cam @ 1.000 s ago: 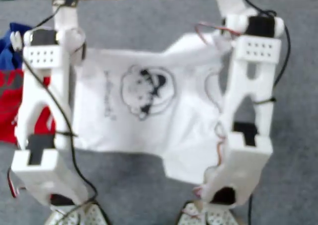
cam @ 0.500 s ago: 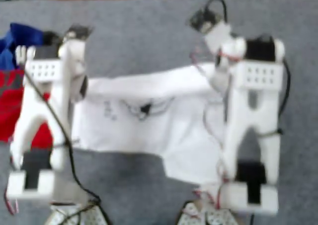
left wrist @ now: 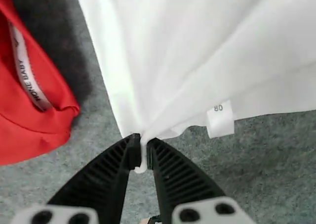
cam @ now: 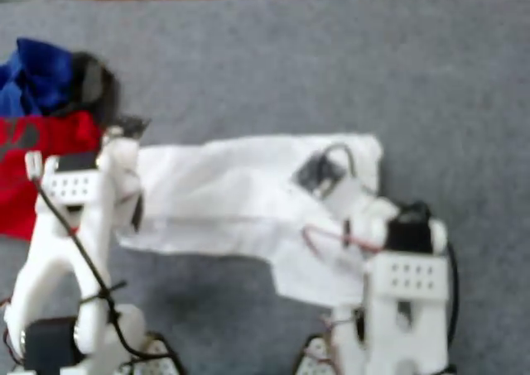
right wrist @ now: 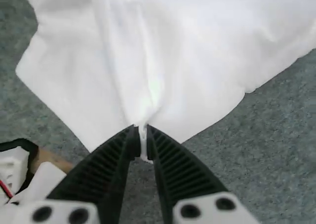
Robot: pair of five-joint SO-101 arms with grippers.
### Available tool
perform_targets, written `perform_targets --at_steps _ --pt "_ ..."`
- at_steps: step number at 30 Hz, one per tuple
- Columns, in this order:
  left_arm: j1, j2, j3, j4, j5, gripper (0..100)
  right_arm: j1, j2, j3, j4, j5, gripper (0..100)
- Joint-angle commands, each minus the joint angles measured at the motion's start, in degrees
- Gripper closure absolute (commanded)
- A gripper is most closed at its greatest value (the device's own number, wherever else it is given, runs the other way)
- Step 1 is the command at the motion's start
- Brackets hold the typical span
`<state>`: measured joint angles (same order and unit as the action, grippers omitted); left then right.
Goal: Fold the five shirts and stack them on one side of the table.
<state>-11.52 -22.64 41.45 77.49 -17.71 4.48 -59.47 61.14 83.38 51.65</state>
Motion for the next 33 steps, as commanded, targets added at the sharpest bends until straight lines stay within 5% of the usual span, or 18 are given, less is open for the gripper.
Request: perform_targets --at_steps 1,14,30,33 --pt "-1.5 -1.2 0.2 -1.8 -0.6 97 2.5 -4.4 2.2 0.5 3.0 98.5" --pt "-5.0 -1.2 0.7 -1.9 -6.2 97 14.6 -5.0 2.2 6.7 22.9 98.5" --pt "-5.3 -1.1 3.6 -1.1 -8.6 97 14.8 -4.8 1.3 10.7 32.7 98.2" --pt "-5.4 -1.1 2.1 1.6 -8.6 88 15.2 -4.9 0.8 11.5 33.1 91.1"
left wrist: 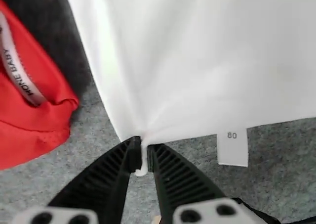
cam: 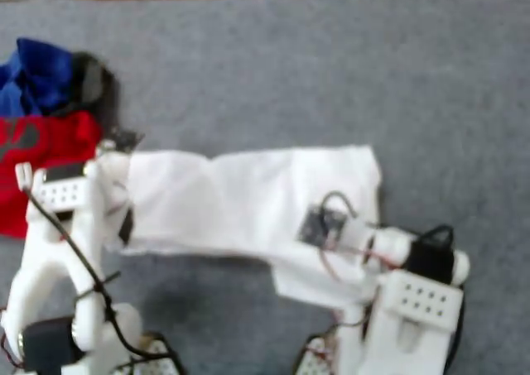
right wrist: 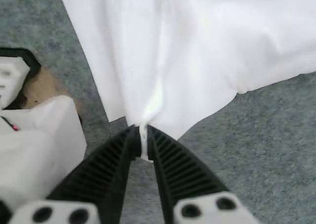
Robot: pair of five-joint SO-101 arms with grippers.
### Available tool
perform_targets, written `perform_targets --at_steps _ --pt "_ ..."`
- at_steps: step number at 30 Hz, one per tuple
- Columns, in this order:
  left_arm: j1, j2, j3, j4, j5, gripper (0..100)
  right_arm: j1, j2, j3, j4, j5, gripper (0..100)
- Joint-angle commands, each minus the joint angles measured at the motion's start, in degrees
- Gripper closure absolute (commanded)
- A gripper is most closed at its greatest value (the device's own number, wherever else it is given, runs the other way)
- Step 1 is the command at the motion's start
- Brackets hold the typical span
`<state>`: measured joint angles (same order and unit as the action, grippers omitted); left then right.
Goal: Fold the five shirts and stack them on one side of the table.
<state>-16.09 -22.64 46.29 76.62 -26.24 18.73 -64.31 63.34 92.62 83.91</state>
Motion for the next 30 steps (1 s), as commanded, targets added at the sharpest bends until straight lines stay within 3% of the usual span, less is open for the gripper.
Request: perform_targets --at_steps 1,5,10,13,21,25,30 --pt "-0.8 -1.1 -3.5 3.5 -0.1 85 1.0 0.0 -1.8 2.5 0.8 87.7" --pt "-1.0 -1.4 -6.6 7.6 -0.2 83 1.0 0.0 -3.8 2.6 1.1 77.8" --pt "-2.0 -1.8 -12.0 11.9 -0.1 84 0.4 0.4 -7.2 1.8 0.4 81.8" --pt "-3.6 -1.1 -16.9 12.1 2.8 96 -4.4 0.5 -7.2 -2.0 -8.0 98.2" --pt "4.4 0.2 -21.6 4.5 16.4 97 -26.7 9.7 -5.3 -12.8 -31.6 98.5" --pt "8.0 5.9 -22.6 2.0 18.6 97 -29.7 21.6 -5.8 -19.3 -35.2 98.5" --pt "7.8 15.6 -24.3 1.3 18.6 97 -31.5 32.1 -6.5 -22.3 -35.3 98.5"
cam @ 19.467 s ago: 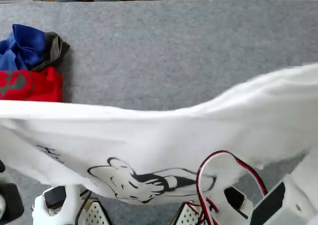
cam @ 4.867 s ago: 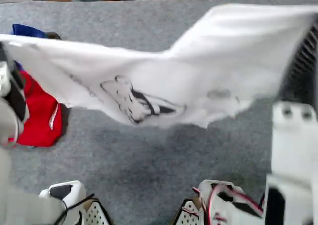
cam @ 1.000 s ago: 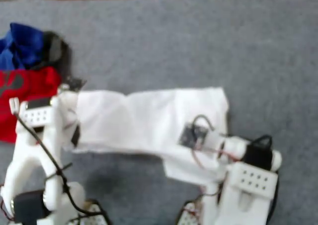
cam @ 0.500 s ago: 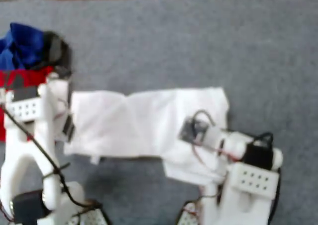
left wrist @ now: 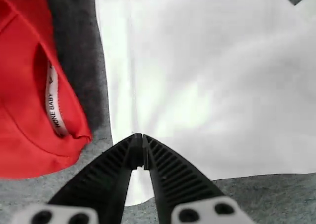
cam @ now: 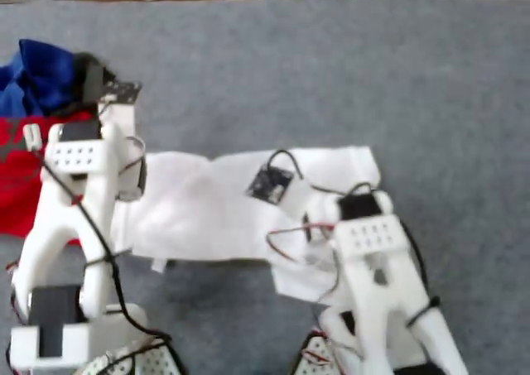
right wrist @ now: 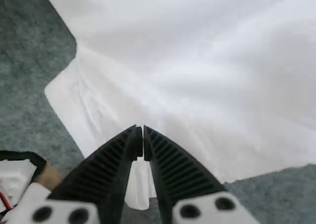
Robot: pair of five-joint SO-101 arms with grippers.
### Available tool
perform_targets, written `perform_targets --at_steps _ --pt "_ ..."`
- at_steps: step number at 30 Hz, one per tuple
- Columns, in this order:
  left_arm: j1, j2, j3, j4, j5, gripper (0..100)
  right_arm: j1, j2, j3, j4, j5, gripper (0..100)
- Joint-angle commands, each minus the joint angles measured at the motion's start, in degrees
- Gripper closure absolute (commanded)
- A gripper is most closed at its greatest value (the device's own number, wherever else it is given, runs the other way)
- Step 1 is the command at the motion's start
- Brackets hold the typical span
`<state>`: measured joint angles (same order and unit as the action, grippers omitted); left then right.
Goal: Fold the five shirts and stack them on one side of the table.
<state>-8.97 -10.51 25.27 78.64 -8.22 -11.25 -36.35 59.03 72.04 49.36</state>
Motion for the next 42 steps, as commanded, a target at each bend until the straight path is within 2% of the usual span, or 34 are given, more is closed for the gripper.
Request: perform_targets --at_steps 1,6,13,19,27,33,42 --pt "0.7 4.9 -3.4 -1.0 0.6 97 -2.1 5.0 -2.3 -2.0 -0.7 98.5" --pt "0.7 10.4 -3.6 -4.6 0.8 97 -6.1 5.8 -2.1 -1.2 -0.3 98.5" --pt "0.7 11.3 -3.6 -4.9 0.5 97 -12.7 5.8 -1.8 8.2 4.0 98.5" --pt "0.7 11.8 -3.6 -6.4 0.8 97 -12.9 5.9 -1.5 9.8 5.9 98.5" --pt "0.7 11.3 -3.7 -6.4 0.8 97 -12.7 5.7 -9.4 18.2 7.7 98.5" --pt "0.0 11.3 -3.7 -6.1 0.9 97 -8.4 6.1 -11.7 12.3 7.4 98.5" --pt "-3.0 11.8 -6.5 -6.0 0.9 97 -8.2 6.1 2.9 3.3 7.6 98.5"
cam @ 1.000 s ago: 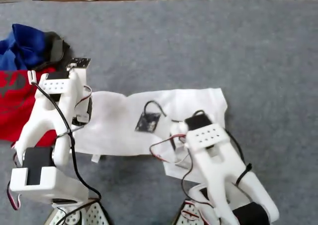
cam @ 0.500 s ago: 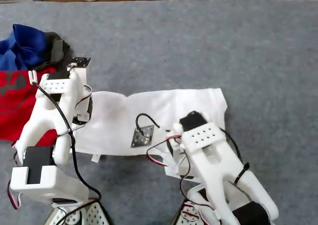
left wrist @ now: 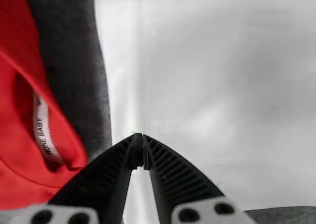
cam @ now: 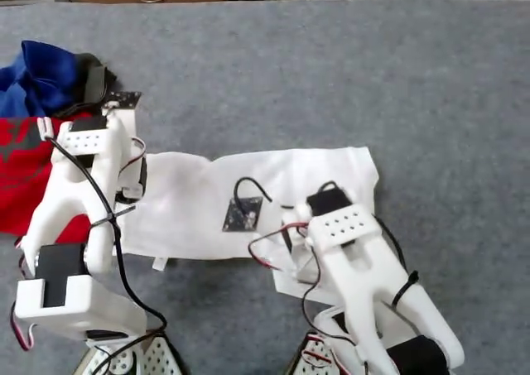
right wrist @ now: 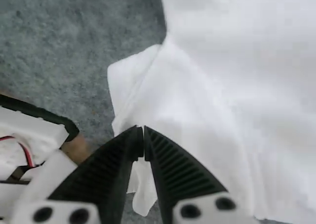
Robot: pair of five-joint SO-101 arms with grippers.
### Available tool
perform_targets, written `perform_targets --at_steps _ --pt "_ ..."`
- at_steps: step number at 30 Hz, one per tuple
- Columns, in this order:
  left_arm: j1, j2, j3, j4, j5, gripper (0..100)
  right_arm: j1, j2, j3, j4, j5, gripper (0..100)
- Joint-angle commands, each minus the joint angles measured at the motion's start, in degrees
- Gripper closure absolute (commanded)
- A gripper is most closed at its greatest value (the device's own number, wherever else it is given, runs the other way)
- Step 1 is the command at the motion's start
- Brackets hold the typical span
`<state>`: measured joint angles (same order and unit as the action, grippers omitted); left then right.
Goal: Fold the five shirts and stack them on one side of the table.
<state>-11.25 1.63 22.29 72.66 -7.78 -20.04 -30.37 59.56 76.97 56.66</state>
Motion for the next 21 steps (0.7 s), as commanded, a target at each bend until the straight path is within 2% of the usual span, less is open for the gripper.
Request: perform_targets --at_steps 1,7,13,18,21 --pt "-0.6 -0.4 -3.8 0.0 0.4 97 0.1 0.1 3.3 -1.8 0.4 98.5" --pt "-0.6 -0.4 -4.7 -0.4 0.4 97 -6.1 0.1 5.8 -1.8 0.0 98.5" --pt "-0.3 -0.4 -4.7 -0.4 0.5 97 -4.9 -0.3 4.4 0.7 0.1 98.5" --pt "-0.2 -0.9 -4.7 0.0 0.5 97 8.7 -0.1 -16.0 9.3 2.4 98.5" --pt "-0.2 -1.0 -5.7 0.0 0.5 97 16.4 1.0 -28.7 8.0 3.7 98.5"
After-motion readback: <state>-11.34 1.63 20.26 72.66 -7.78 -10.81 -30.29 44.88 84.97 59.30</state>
